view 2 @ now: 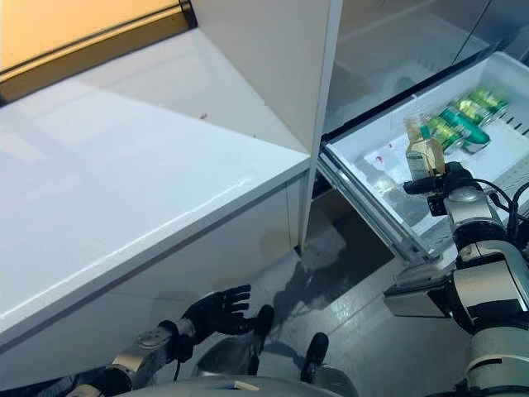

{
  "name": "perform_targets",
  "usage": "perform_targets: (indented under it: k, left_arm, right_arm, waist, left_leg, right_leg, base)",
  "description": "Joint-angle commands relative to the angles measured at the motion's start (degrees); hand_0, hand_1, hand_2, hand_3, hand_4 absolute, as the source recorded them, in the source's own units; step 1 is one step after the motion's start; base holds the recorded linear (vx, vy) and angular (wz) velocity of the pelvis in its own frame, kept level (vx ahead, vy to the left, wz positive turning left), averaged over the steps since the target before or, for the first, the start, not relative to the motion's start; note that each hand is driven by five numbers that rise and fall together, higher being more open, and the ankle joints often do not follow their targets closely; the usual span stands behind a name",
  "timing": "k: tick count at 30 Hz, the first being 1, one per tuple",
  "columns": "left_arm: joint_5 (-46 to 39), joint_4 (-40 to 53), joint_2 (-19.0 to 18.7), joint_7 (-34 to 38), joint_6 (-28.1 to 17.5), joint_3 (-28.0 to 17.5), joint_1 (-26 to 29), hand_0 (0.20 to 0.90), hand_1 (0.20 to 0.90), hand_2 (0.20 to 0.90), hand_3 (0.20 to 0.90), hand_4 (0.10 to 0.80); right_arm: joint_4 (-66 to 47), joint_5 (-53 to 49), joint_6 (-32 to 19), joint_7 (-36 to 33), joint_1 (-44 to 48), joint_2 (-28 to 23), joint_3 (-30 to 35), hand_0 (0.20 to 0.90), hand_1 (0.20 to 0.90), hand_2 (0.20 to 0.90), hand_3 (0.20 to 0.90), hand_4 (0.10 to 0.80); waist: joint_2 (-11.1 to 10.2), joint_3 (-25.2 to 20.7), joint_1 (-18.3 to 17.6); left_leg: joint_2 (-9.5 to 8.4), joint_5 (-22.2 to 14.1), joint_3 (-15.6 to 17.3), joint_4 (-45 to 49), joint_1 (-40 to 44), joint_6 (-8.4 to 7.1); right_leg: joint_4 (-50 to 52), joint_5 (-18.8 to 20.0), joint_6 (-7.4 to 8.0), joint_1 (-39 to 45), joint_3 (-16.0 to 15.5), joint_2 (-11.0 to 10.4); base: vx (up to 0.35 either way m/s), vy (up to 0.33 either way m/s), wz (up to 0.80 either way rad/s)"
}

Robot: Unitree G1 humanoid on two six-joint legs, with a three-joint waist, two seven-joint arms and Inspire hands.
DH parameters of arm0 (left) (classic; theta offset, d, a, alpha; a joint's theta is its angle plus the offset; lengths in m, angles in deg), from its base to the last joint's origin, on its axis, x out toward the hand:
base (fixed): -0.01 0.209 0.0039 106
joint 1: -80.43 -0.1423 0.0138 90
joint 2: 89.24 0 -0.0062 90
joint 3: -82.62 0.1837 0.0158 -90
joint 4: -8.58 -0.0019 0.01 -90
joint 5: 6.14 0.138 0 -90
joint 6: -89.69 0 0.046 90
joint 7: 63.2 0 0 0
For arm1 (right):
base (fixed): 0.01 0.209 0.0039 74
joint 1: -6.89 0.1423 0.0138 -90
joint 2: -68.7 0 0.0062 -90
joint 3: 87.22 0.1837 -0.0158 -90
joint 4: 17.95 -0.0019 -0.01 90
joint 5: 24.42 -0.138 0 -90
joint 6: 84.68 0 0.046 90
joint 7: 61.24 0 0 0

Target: Put drinks into fridge and close the fridge

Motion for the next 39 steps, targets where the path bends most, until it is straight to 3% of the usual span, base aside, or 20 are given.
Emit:
perform_targets:
  k: [1,4,12,14,15,24,29,36,39]
  left_arm:
    - [2.45,-4.31,1.88,2.01,-3.69,-1.38,2.82,0.9,0.9,0.9,0.9,0.8]
    - [2.06,-9.1,2.44,3.47,-1.48,-3.79,3.82,0.9,0.9,0.9,0.9,0.8]
    - [-0.23,-9.21,3.23,2.02,-3.62,-5.55,3.49,0.9,0.9,0.9,0.9,0.8]
    - [-0.6,-8.18,3.24,1.61,-3.98,-5.61,3.56,0.9,0.9,0.9,0.9,0.8]
    - [-0.48,-7.81,3.23,1.47,-3.98,-5.63,3.59,0.9,0.9,0.9,0.9,0.8]
    - [1.15,-4.91,2.32,2.49,-2.4,-4.89,3.37,0.9,0.9,0.9,0.9,0.8]
    - [2.41,-6.25,1.91,3.04,-1.22,-6.14,2.89,0.9,0.9,0.9,0.9,0.8]
    - [4.87,-7.95,2.06,3.3,-0.43,-8.55,0.78,0.9,0.9,0.9,0.9,0.8]
    - [5.99,-8.82,2.27,3.27,-0.24,-9.49,-0.46,0.9,0.9,0.9,0.9,0.8]
  right_arm:
    - [-2.95,2.43,-4.13,-1.47,13.63,-3.53,-4.3,0.3,0.3,0.3,0.2,0.1]
    - [-2.43,4.57,-4.12,-0.44,14.5,-2.53,-5.92,0.3,0.3,0.3,0.2,0.1]
    - [-2.69,13.52,-3.23,2.78,16.4,-3.57,-10.49,0.307,0.307,0.307,0.208,0.108]
    - [-2.65,16.26,-2.54,3.95,16.84,-4.03,-11.5,0.481,0.481,0.481,0.411,0.311]
    - [-2.63,16.98,-2.17,4.45,16.95,-4.15,-11.81,0.9,0.9,0.9,0.9,0.8]
    - [-3.5,24.4,0.96,11.16,19.05,-4.66,-16.37,0.9,0.9,0.9,0.9,0.8]
    - [-5.04,19.69,0.5,14.86,19.37,-4.22,-16.6,0.9,0.9,0.9,0.9,0.8]
    - [-16.14,-3.69,-1.93,14.29,15.49,-5.52,-8.75,0.9,0.9,0.9,0.9,0.8]
    - [-24.9,-17.82,-6.64,11.37,10.81,-6.26,-1.46,0.9,0.9,0.9,0.9,0.8]
  waist:
    - [-1.24,0.16,-0.6]
    - [-1.1,1.31,-1.13]
    - [-0.88,2.94,-1.14]
    - [-0.98,3.12,-0.96]
    - [-1.01,3.17,-0.9]
    - [-1.63,2.56,-0.49]
    - [-2.24,1.5,-0.79]
    - [-3.6,-2.14,-2.61]
    - [-4.31,-4.47,-3.93]
  left_leg:
    - [1.46,-5.6,6.49,1.06,0.6,-0.54]
    - [1.46,-5.58,7.15,1.16,-0.2,-0.49]
    - [0.95,-5.57,7.89,1.71,-2.11,-0.51]
    - [0.8,-5.65,7.91,1.75,-2.21,-0.49]
    - [0.76,-5.64,7.9,1.73,-2.21,-0.48]
    - [0.57,-5.6,8.0,1.28,-0.96,-0.47]
    - [0.7,-5.77,8.49,0.94,0.21,-0.57]
    - [0.69,-6.46,9.36,0.3,3.24,-0.84]
    - [0.71,-7.04,9.85,0.17,4.88,-0.88]
  right_leg:
    - [3.52,-0.27,1.52,-3.12,3.55,-1.26]
    - [3.7,-0.02,1.6,-4.43,4.35,-1.26]
    - [4.02,0.4,1.75,-6.54,4.9,-1.59]
    - [4.14,0.36,1.76,-6.64,4.78,-1.67]
    - [4.18,0.37,1.78,-6.65,4.74,-1.7]
    - [4.53,0.31,1.79,-5.82,4.44,-1.79]
    - [4.5,0.15,1.78,-4.95,4.7,-1.72]
    - [4.1,-0.26,1.9,-2.34,5.31,-1.6]
    - [3.96,-0.61,2.03,-0.91,5.76,-1.55]
  base:
    - [-0.05,0.017,-0.1]
    - [-0.021,0.026,-0.1]
    - [-0.023,0.021,-0.07]
    - [0.0,0.0,0.0]
    - [0.0,0.0,0.0]
    - [0.0,0.0,0.0]
    - [0.0,0.0,0.0]
    - [0.018,0.03,-0.07]
    - [0.059,0.033,-0.11]
